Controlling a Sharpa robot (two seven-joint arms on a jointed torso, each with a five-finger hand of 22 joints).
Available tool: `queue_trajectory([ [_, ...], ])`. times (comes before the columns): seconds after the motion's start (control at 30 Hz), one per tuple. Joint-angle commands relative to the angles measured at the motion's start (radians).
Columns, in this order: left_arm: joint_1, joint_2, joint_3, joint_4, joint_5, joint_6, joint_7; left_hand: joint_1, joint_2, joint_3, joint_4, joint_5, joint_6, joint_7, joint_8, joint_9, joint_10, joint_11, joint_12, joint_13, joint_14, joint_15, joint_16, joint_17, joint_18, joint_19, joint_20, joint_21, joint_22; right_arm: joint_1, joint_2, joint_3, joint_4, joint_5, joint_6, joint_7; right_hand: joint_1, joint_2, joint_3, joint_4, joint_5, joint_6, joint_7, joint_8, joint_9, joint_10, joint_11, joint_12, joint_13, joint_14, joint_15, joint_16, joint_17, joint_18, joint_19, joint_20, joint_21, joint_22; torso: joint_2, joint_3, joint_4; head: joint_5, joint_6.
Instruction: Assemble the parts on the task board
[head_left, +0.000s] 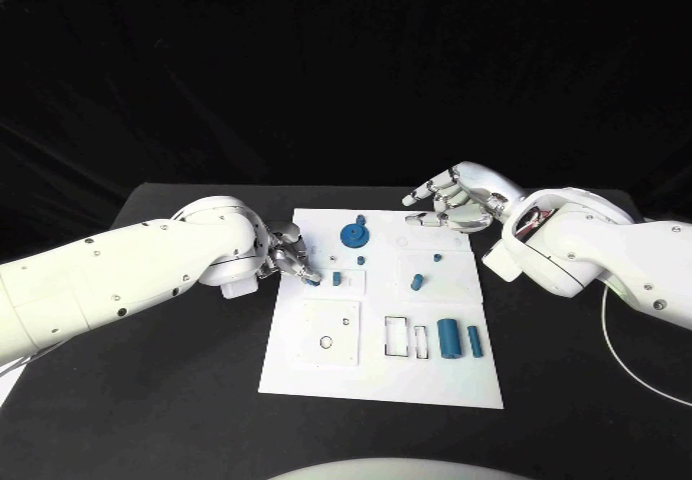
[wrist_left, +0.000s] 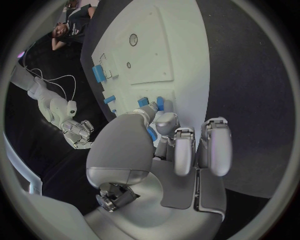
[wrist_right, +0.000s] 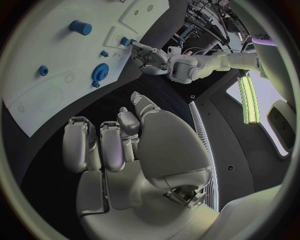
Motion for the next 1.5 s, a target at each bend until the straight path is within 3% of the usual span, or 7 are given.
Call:
queue_trajectory([
  [0.03,-0.002,0.003,-0.002,0.000,-0.006,0.008,-0.015,0.007,0.005,0.120,-0.113,0.003,0.005,-0.002,0.003,0.001,0.006,-0.002,0.005,0.000,0.105,-0.006,0.003,0.263,-0.005,0.059,-0.005,0.004,0.172,-0.001,0.000,0.000,0.002,-0.002,0.010,0.008,-0.008,0.003,0.002,0.003,0.006,0.006,-0.003,0.004,0.000,-0.001,-0.004,-0.001,0.000,0.038,-0.001,-0.006,-0.001,0.011,-0.007,-0.001,-0.004,-0.001,0.000,0.0002,0.0001,0.000,0.000],
  [0.83,-0.016,-0.037,0.000,0.053,0.006,-0.148,0.019,-0.011,-0.007,0.162,-0.123,0.005,0.009,-0.004,0.015,0.008,0.016,-0.004,0.016,0.009,0.105,-0.007,0.003,0.263,-0.007,0.063,-0.006,0.009,0.178,-0.003,-0.001,0.000,0.001,-0.002,0.010,0.010,-0.008,0.003,0.002,0.003,0.006,0.006,-0.003,0.004,0.000,-0.001,-0.004,-0.001,0.000,0.038,-0.001,-0.006,-0.001,0.011,-0.007,-0.001,-0.004,-0.001,0.000,0.0002,0.0012,-0.005,-0.001],
  [1.5,-0.018,-0.015,-0.001,0.026,0.002,-0.134,0.001,-0.016,-0.010,0.171,-0.124,0.006,0.009,-0.004,0.017,0.009,0.018,-0.004,0.016,0.010,0.105,-0.007,0.003,0.263,-0.007,0.064,-0.006,0.010,0.179,-0.003,0.000,0.000,0.001,-0.002,0.012,0.009,-0.008,0.003,0.002,0.003,0.006,0.006,-0.003,0.004,0.000,-0.001,-0.004,-0.001,0.000,0.038,-0.001,-0.006,-0.001,0.011,-0.007,-0.001,-0.004,-0.001,0.000,0.0003,-0.0004,-0.005,-0.005],
])
